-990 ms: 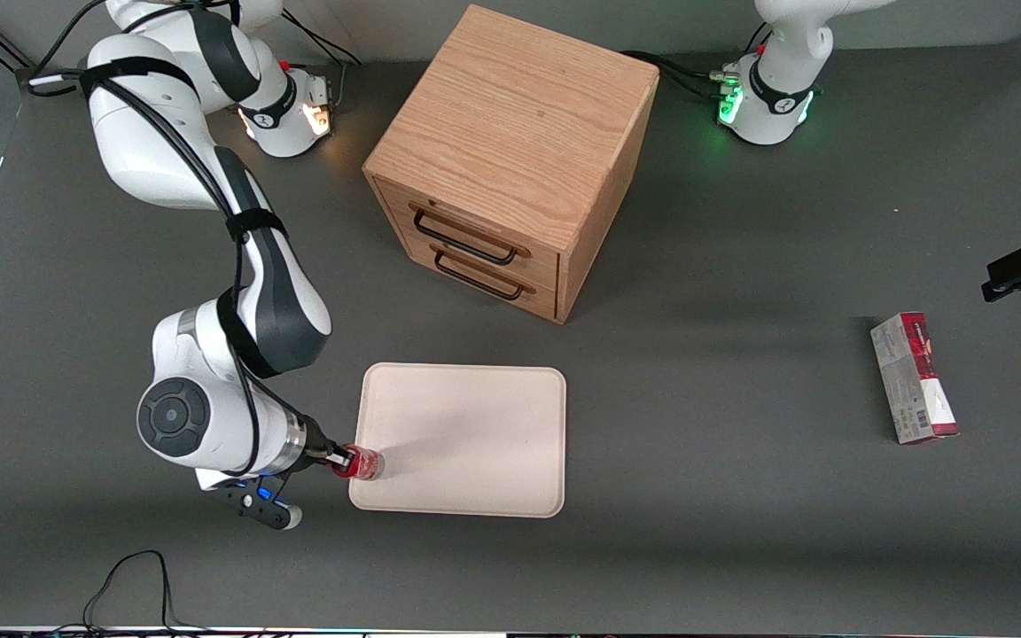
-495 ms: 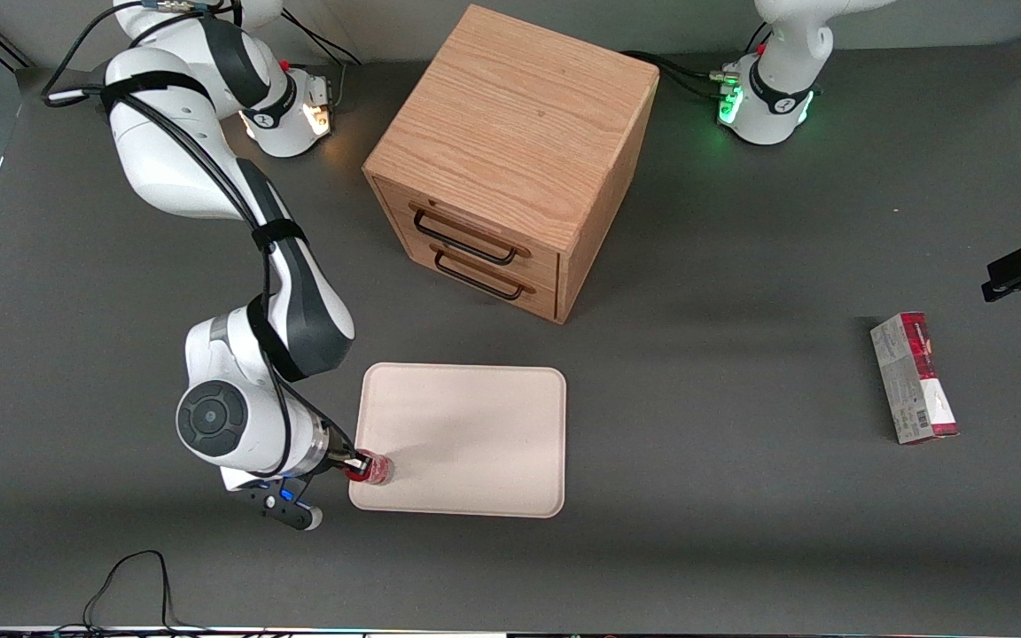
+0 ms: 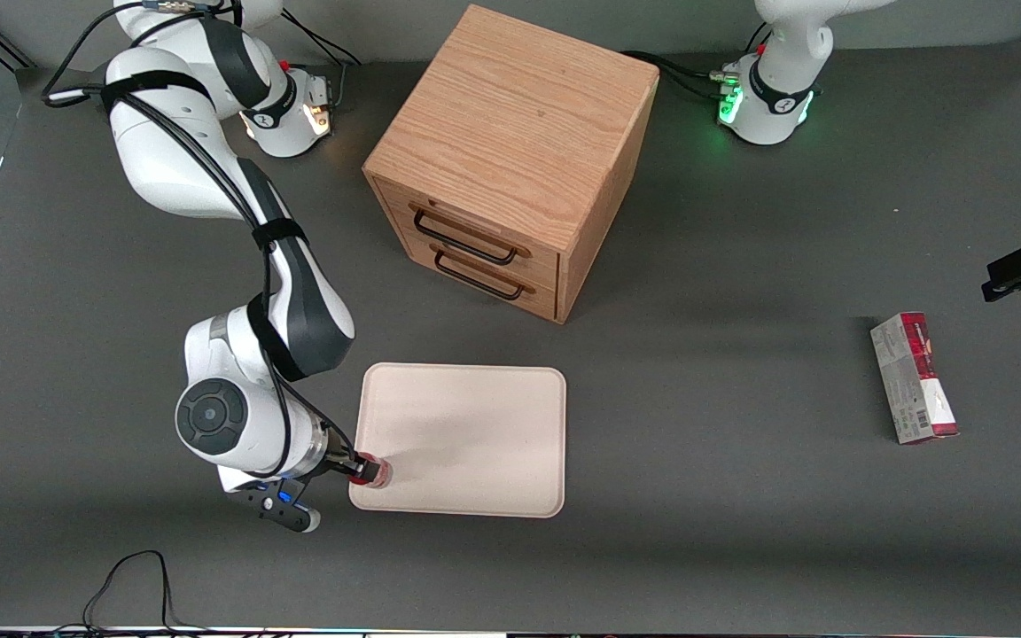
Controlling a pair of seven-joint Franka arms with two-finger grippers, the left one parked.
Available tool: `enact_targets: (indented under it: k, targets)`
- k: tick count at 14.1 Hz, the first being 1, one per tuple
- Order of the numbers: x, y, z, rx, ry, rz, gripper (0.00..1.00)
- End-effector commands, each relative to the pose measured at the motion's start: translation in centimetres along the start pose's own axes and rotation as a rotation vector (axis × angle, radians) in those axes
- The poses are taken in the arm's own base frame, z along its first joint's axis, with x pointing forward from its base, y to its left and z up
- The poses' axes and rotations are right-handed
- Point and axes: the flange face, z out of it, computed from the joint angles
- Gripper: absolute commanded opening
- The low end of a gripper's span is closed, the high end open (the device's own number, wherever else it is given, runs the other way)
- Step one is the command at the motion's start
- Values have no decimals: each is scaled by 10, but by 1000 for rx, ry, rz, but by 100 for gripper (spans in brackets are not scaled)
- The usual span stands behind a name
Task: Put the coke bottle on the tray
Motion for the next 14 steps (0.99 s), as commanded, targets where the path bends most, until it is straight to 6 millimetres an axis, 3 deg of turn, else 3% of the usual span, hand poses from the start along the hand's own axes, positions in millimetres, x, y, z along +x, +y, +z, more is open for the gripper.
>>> enact_targets:
  k: [1, 3, 6, 9, 12, 14]
  targets:
    - [-9, 13, -42, -57, -35, -9, 100]
    - [-19, 45, -79, -87, -99, -85, 100]
    - [-36, 140, -146, 0, -169, -239, 100]
    - [-75, 222, -181, 1, -183, -324, 100]
    - [-121, 257, -196, -24, -140, -338, 100]
    - [-127, 258, -204, -32, -126, -335, 100]
